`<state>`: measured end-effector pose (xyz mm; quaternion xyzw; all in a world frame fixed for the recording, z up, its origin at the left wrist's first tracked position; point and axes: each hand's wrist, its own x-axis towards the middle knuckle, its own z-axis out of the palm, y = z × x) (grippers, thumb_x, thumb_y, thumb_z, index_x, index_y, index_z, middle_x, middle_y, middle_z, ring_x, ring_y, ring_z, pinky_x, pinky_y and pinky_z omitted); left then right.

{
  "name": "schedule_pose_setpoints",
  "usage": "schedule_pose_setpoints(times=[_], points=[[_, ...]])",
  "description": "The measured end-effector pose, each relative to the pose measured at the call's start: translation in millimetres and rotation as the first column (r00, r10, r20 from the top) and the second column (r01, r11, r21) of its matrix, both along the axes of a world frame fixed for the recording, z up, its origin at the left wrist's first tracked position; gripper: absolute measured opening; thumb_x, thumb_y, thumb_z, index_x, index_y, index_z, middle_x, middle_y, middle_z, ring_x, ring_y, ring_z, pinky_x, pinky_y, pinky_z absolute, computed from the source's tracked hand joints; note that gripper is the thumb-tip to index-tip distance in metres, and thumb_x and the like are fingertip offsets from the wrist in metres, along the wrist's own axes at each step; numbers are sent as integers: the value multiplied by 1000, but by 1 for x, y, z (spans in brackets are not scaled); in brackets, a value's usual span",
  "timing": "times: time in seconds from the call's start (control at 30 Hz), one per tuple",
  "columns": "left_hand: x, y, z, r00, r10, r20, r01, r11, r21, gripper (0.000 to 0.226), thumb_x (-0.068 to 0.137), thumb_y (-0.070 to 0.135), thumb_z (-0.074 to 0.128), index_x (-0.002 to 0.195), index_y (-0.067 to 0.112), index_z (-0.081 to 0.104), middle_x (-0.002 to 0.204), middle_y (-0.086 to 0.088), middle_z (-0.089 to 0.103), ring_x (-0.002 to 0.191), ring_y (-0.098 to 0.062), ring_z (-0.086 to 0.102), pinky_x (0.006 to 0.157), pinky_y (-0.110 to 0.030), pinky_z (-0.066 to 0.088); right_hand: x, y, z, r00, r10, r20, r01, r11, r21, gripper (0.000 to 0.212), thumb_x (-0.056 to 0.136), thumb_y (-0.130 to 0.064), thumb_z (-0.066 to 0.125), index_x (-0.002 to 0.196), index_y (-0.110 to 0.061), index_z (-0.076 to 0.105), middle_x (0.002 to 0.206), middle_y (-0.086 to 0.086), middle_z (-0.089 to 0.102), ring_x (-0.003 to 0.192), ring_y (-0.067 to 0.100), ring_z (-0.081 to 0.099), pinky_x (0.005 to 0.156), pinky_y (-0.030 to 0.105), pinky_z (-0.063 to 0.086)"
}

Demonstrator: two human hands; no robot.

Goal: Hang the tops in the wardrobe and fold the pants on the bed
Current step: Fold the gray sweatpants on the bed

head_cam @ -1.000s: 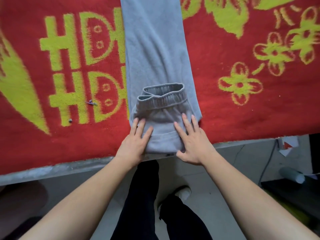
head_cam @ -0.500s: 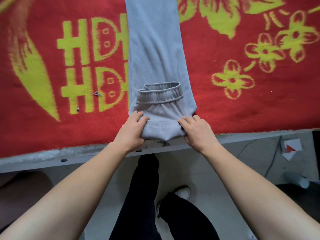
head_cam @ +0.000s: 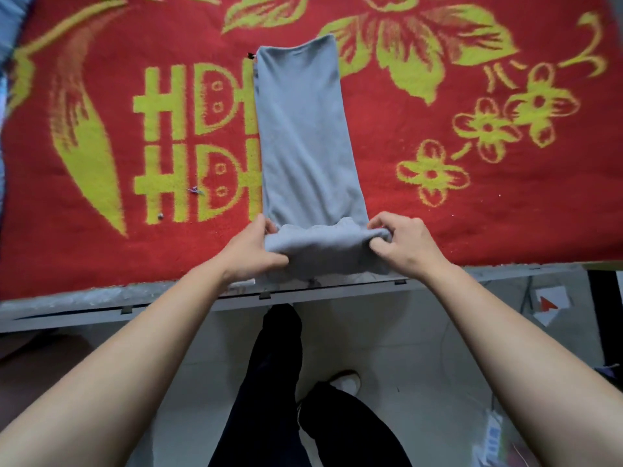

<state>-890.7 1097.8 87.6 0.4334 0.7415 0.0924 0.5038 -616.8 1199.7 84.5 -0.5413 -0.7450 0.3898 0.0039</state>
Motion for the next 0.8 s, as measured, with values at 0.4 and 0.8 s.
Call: schedule_pose_setpoints(times=[0.4,0.8], points=[[-69,136,-90,733,672,101,-680,726,105,73,85,49,68,141,12,39,132,-9,55,118,-18,56,104,-34,44,-111,146,-71,922,-386,-19,386,922,-1,63,94,-37,57,149,-17,37,142,12,53,132,28,48,108,30,33],[-55,150,-155,893,184,-409,-185,982,38,72,101,47,34,153,4,10,155,-20,19,139,-38,22,112,-51,21,-140,121,-149,888,95,450,-158,982,105,78,94,-70,28,157,-36,-3,163,18,-16,151,42,-4,118,57,15]])
